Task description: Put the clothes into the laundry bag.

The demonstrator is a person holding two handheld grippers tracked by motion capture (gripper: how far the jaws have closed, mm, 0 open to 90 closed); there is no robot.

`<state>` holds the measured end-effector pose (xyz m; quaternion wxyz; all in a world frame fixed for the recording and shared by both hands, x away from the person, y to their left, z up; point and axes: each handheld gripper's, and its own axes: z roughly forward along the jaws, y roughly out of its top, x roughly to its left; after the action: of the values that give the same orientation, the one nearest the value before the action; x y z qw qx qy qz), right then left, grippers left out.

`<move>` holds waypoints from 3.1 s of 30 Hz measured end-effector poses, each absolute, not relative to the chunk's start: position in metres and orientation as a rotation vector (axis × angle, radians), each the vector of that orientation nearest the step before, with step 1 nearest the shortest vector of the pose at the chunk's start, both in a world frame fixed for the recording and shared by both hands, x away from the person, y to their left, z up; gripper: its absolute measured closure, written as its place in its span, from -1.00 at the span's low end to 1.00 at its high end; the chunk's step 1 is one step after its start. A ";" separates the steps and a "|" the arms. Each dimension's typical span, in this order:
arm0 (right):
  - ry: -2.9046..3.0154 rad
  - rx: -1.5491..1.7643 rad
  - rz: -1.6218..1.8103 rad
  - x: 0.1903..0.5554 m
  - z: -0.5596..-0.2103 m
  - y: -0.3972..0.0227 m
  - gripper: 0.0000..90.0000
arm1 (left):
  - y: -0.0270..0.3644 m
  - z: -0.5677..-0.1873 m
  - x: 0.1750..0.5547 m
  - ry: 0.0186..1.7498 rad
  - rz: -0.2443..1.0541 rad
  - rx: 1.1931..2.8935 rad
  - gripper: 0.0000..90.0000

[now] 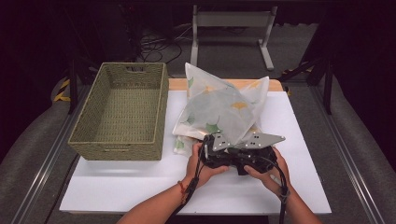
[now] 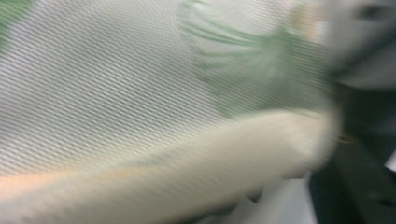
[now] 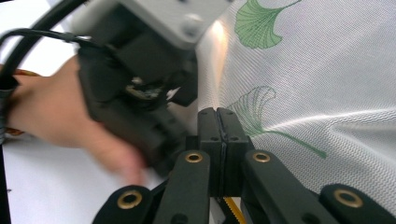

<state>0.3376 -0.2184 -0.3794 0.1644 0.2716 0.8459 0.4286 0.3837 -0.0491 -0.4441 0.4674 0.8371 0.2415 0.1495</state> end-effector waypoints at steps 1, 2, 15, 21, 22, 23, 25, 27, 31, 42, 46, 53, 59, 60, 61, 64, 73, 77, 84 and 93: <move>2.413 0.773 1.221 0.338 -0.380 -0.218 1.00 | -0.049 -0.444 0.386 0.587 0.386 2.056 0.26; 2.416 0.770 1.222 0.338 -0.380 -0.219 1.00 | -0.050 -0.445 0.388 0.580 0.412 2.060 0.41; 2.454 0.826 1.384 0.336 -0.377 -0.223 1.00 | -0.032 -0.431 0.402 0.590 0.608 1.945 0.88; 2.457 0.749 1.472 0.319 -0.361 -0.208 1.00 | -0.018 -0.410 0.385 0.563 0.652 1.865 0.88; 2.455 0.730 1.493 0.315 -0.358 -0.205 1.00 | -0.013 -0.405 0.382 0.557 0.655 1.847 0.88; 2.447 0.712 1.511 0.312 -0.354 -0.201 1.00 | -0.010 -0.401 0.379 0.559 0.658 1.834 0.89; 2.443 0.677 1.533 0.307 -0.347 -0.197 1.00 | -0.005 -0.393 0.373 0.542 0.685 1.820 0.89; 2.424 0.627 1.551 0.300 -0.337 -0.192 1.00 | 0.001 -0.384 0.368 0.532 0.701 1.796 0.89; 2.394 0.573 1.582 0.293 -0.325 -0.189 1.00 | 0.006 -0.373 0.363 0.523 0.716 1.783 0.89; 2.396 0.624 1.445 0.305 -0.343 -0.201 1.00 | 0.001 -0.421 0.414 0.660 0.711 1.900 0.86; 2.418 0.656 1.383 0.311 -0.355 -0.204 1.00 | 0.002 -0.429 0.432 0.760 0.708 1.913 0.86; 2.410 0.690 1.273 0.321 -0.372 -0.206 1.00 | 0.004 -0.428 0.436 0.765 0.662 1.922 0.72; 2.396 0.725 1.288 0.325 -0.374 -0.213 1.00 | 0.019 -0.417 0.419 0.655 0.548 1.951 0.25; 2.390 0.729 1.290 0.325 -0.374 -0.215 1.00 | 0.022 -0.415 0.416 0.638 0.546 1.958 0.21; 2.388 0.729 1.293 0.325 -0.373 -0.215 1.00 | 0.027 -0.413 0.411 0.616 0.531 1.973 0.15; 2.380 0.733 1.300 0.325 -0.372 -0.217 1.00 | 0.042 -0.407 0.397 0.559 0.463 1.992 0.00; 2.387 0.734 1.298 0.325 -0.373 -0.215 1.00 | 0.077 -0.406 0.366 0.445 0.344 2.067 0.41; 2.394 0.736 1.297 0.325 -0.374 -0.214 1.00 | 0.067 -0.418 0.363 0.383 0.302 2.150 0.60; 2.434 0.716 1.272 0.324 -0.380 -0.209 1.00 | 0.032 -0.438 0.371 0.336 0.208 2.216 0.44; 2.493 0.705 1.225 0.324 -0.389 -0.205 1.00 | 0.003 -0.458 0.392 0.422 0.347 2.241 0.70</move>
<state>0.3243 -0.2054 -0.3885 0.1376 0.2437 0.8616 0.4234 0.3924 0.0034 -0.4576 0.4056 0.8881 0.1673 0.1373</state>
